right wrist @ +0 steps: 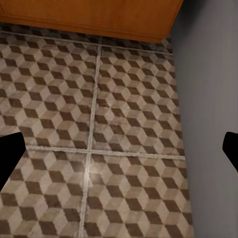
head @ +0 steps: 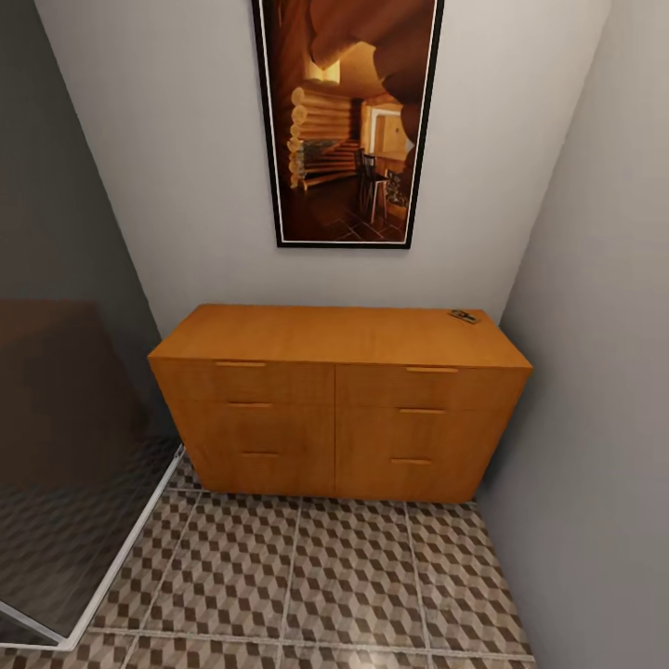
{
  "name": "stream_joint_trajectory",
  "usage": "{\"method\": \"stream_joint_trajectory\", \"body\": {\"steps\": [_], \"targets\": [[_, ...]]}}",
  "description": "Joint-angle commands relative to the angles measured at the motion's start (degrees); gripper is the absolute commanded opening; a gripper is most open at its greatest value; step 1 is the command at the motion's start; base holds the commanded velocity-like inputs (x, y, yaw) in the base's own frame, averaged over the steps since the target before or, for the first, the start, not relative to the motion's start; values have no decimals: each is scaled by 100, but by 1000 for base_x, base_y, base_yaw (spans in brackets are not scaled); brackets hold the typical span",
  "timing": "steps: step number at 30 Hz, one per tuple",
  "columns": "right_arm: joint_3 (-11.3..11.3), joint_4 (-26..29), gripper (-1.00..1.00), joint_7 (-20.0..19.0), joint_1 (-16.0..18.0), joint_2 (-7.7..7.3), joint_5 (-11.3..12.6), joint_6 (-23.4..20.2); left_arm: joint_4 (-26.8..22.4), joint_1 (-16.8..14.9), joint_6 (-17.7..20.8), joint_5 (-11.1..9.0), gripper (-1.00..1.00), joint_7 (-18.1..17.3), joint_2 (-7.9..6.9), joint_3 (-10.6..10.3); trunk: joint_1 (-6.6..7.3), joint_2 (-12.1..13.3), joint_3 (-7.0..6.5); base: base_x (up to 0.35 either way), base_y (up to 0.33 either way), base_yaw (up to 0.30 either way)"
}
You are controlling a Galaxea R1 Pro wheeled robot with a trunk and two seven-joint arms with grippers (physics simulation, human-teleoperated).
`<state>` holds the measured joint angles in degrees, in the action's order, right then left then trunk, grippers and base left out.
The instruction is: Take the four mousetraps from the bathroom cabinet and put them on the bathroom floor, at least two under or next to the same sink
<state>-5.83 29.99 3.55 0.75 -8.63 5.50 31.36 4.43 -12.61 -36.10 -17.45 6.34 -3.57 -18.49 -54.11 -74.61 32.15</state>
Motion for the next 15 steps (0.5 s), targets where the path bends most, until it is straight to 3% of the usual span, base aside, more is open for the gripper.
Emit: {"method": "stream_joint_trajectory", "body": {"steps": [1, 7, 15], "targets": [[-48, -2, 100, 32, 4, -8, 57, 19, 20, 158, 113, -4, -100, 23, -13, -57, 0, -3, 5, 0, 0, 0], [-45, -2, 100, 34, 4, -9, 57, 19, 23, 649, 439, -4, -100, 11, -51, -57, 0, -3, 5, 0, 0, 0], [-46, -2, 100, 36, 4, -8, 57, 19, 4, 828, 996, -4, -100, 33, -139, -50, 0, -3, 5, 0, 0, 0]]}}
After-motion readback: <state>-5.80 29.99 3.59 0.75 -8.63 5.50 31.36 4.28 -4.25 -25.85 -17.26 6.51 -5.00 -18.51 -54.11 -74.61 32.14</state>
